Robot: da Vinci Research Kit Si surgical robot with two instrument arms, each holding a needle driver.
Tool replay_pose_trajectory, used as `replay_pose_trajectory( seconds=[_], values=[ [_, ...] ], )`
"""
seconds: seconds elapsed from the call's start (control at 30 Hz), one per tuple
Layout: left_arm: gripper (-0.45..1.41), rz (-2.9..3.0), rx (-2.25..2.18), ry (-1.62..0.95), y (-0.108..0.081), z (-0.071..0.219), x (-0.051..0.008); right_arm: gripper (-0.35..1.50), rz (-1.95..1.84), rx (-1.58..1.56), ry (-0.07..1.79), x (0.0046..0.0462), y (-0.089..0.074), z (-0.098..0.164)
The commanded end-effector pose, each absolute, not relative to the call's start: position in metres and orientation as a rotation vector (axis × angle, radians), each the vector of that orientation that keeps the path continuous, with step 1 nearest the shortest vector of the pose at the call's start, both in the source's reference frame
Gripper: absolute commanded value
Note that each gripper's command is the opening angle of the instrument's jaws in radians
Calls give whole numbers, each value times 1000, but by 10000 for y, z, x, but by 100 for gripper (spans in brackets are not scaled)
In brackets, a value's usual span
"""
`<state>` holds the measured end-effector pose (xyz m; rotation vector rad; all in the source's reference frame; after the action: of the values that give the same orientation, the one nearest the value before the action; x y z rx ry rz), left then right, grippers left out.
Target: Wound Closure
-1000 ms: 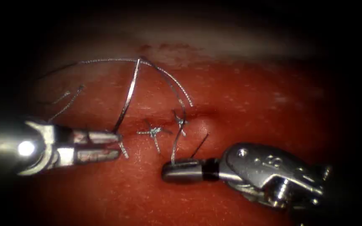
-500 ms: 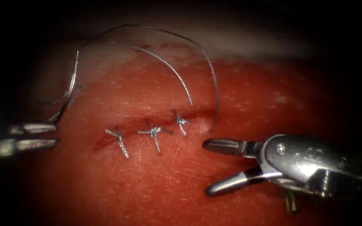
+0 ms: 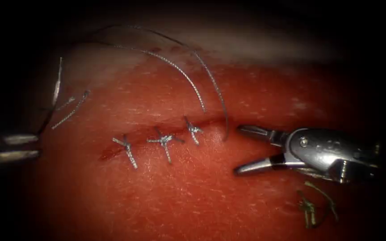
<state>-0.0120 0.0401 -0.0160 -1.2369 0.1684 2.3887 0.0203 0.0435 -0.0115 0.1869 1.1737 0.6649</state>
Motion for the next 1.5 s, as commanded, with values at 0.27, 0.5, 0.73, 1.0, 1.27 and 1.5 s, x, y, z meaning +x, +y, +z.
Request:
replay_pose_trajectory(
  seconds=[0.27,0.5,0.73,1.0,1.27,1.5],
  values=[
    [-35,2389,-1241,161,394,-153,-125,-35,810,291,1155,223,444,-83],
    [-35,2389,-1244,158,394,-153,-125,-35,865,381,1108,223,432,-87],
    [-35,2393,-1254,157,389,-144,-128,-35,873,455,1093,227,401,-150],
    [-35,2396,-1268,148,384,-139,-137,-35,844,535,1112,233,364,-231],
    [-35,2397,-1274,142,381,-141,-137,-35,796,605,1143,266,343,-262],
    [-35,2401,-1285,133,383,-140,-129,133,608,374,1221,253,371,-246]
  ],
)
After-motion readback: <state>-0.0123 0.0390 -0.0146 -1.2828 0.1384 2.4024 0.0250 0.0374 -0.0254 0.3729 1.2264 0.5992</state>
